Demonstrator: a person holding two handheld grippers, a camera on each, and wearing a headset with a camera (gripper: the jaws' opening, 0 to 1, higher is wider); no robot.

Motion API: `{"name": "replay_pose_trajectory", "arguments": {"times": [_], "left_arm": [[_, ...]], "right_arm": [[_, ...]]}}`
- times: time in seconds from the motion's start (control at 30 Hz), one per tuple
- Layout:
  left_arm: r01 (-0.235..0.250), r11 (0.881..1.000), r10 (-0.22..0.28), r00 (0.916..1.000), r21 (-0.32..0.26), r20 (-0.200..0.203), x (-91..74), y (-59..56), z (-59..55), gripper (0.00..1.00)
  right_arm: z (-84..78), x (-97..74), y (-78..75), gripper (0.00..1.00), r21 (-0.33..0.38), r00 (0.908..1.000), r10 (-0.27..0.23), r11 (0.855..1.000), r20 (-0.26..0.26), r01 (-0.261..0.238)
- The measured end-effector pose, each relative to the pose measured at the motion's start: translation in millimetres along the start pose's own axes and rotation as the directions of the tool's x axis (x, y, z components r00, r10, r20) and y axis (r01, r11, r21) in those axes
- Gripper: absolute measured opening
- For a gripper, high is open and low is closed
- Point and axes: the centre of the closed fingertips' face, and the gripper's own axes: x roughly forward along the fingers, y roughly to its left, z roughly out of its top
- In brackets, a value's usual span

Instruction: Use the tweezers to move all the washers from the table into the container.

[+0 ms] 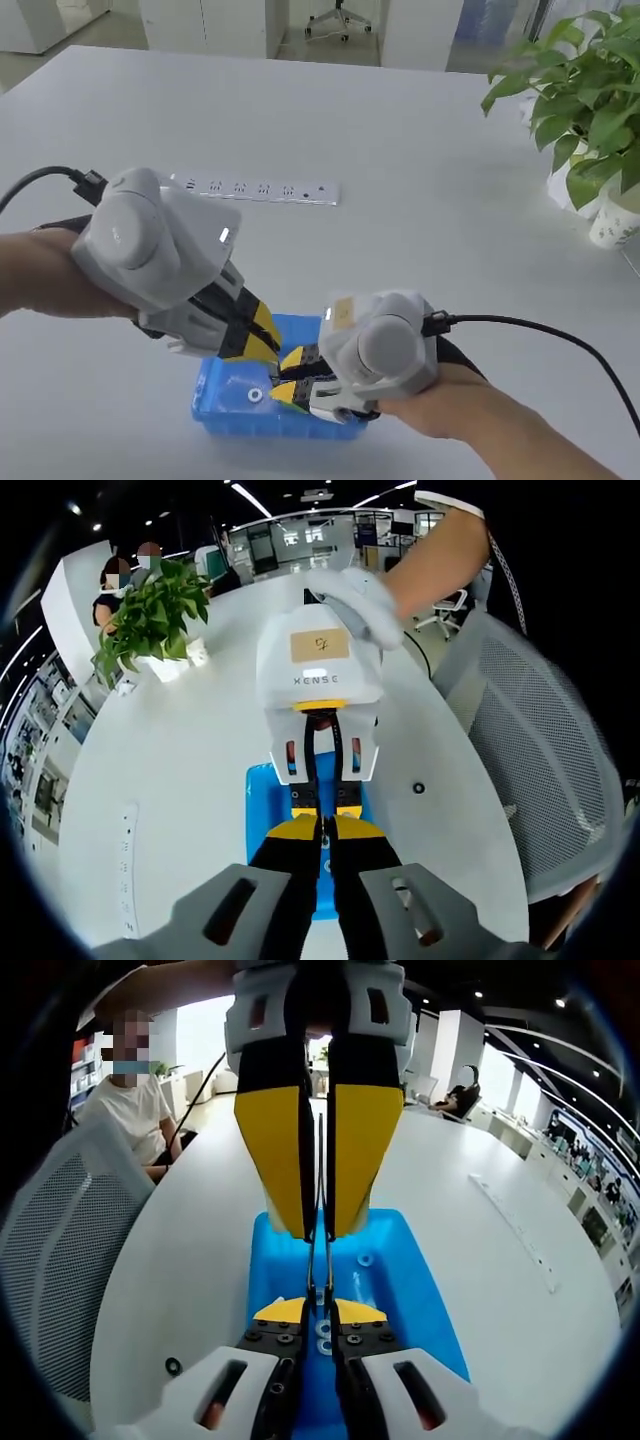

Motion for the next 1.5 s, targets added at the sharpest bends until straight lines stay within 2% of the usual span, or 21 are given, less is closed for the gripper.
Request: {"name": "replay_pose_trajectory", "arguments": {"times": [0.27,0.43,0.77,1.07,1.5], "left_arm": [[-0.027,1.0,0.027,0.9995,0.01,0.014,-12.9,-3.3,10.6,0.05],[-0.032,0.999,0.032,0.9992,0.009,0.023,-18.1,-7.8,17.1,0.05],[-0.02,1.0,0.019,0.999,0.018,0.04,-23.6,-28.9,34.6,0.05],[0.001,1.0,-0.003,0.9984,0.024,0.056,-17.3,-50.4,43.2,0.05],[0.039,0.999,-0.04,0.9957,0.017,0.083,1.7,-76.9,46.8,0.05]], "right_arm": [[19.7,-12.5,2.7,0.1,0.009,0.9974,-0.028,1.0,0.067,0.028],[25.1,-18.5,9.7,0.1,0.006,0.9963,-0.036,0.999,0.078,0.035],[31.7,-32.7,32.3,0.1,-0.011,0.9957,-0.04,0.999,0.084,0.041],[25.6,-39.4,53.8,0.1,-0.008,0.9961,-0.04,0.999,0.078,0.041],[5.2,-41.4,82.0,0.1,0.015,0.9979,-0.035,0.999,0.055,0.034]]}}
